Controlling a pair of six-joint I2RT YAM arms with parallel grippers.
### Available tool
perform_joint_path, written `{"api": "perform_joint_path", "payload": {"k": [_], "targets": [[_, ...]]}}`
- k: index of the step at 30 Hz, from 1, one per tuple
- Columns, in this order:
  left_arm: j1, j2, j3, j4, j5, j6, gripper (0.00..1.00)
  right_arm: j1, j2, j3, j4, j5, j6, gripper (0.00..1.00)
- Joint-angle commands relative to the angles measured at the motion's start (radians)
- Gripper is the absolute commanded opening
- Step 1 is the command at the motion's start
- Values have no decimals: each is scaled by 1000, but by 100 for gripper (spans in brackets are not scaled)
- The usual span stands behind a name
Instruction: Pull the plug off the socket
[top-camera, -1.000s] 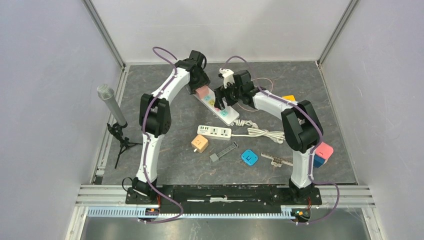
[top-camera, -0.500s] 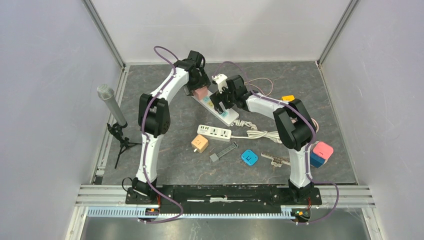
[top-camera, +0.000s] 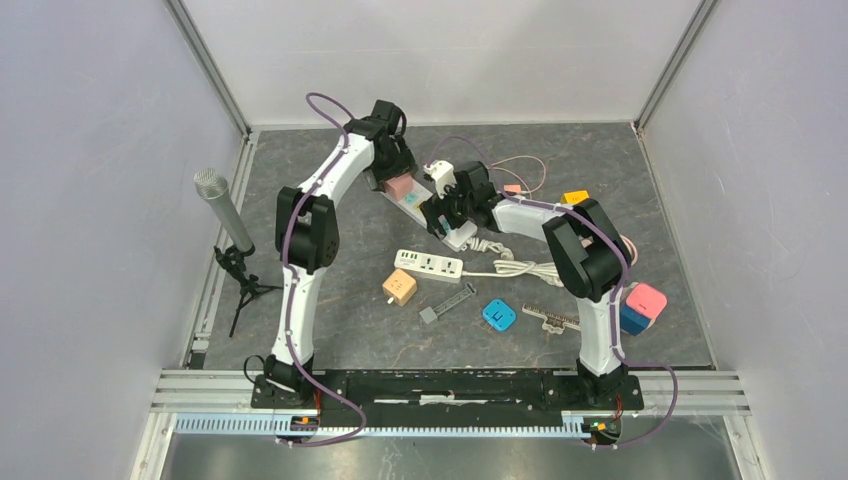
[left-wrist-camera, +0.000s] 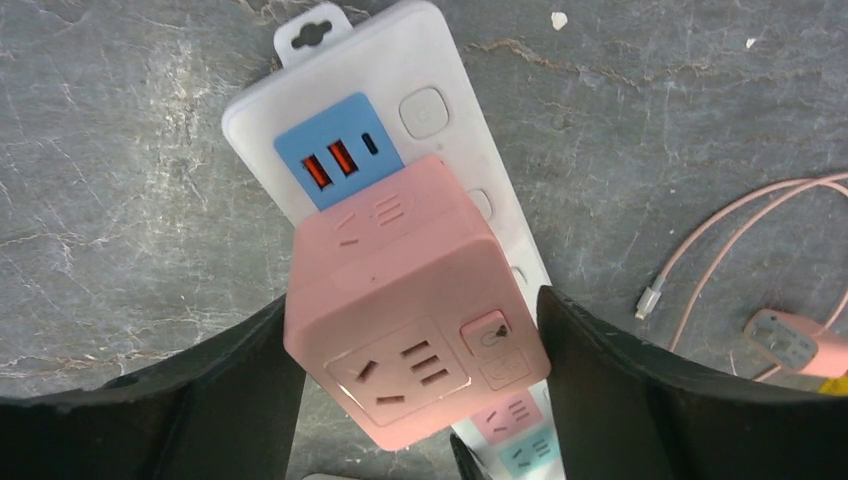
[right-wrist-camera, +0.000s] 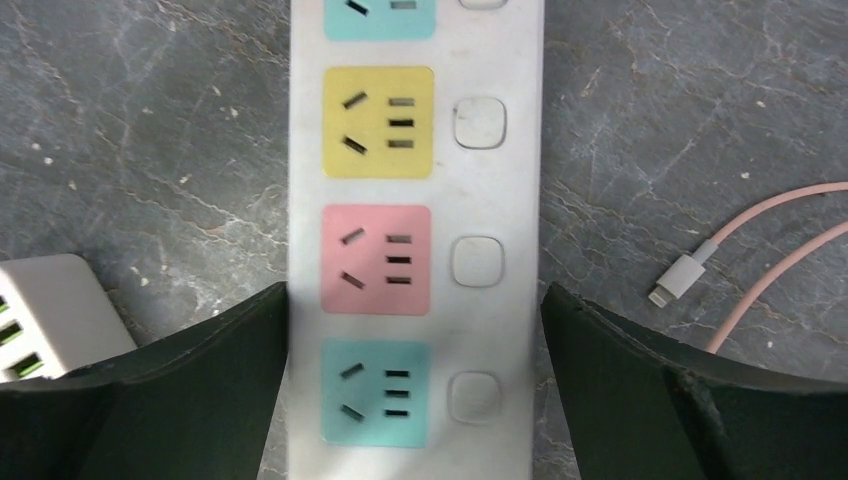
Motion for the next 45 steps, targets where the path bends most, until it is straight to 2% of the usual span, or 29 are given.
{"api": "perform_joint_path", "payload": {"k": [1, 3, 7, 12, 15, 20, 24, 31, 38, 42, 45], "targets": [[29, 7, 38, -5, 29, -5, 75, 9, 21, 25, 19, 54, -49, 96], [30, 2, 42, -6, 35, -10, 68, 13, 15, 6, 20, 88, -82, 92], [34, -4, 55, -7, 61, -20, 57, 31, 12, -35, 29, 149, -153, 72], [36, -23, 63, -5, 73, -43, 49, 47, 41, -39, -4, 178, -174, 45], [37, -33, 64, 3, 101, -57, 48, 58, 49, -50, -6, 181, -199, 37], [37, -36, 39, 26, 191, -87, 47, 58, 60, -45, -7, 168, -211, 30], [58, -62, 14, 31, 173, -75, 46, 17, 48, -60, 6, 13, -140, 26], [80, -99, -15, 71, 319, -126, 45, 43, 77, -38, -8, 27, -142, 24], [36, -90, -61, 80, 223, -112, 43, 53, 97, -16, -59, 57, -151, 22], [66, -68, 3, -2, 180, -66, 42, 52, 95, -30, -61, 78, -162, 21], [108, -64, 42, -39, 217, -36, 42, 53, 95, -36, -63, 89, -164, 20]]}}
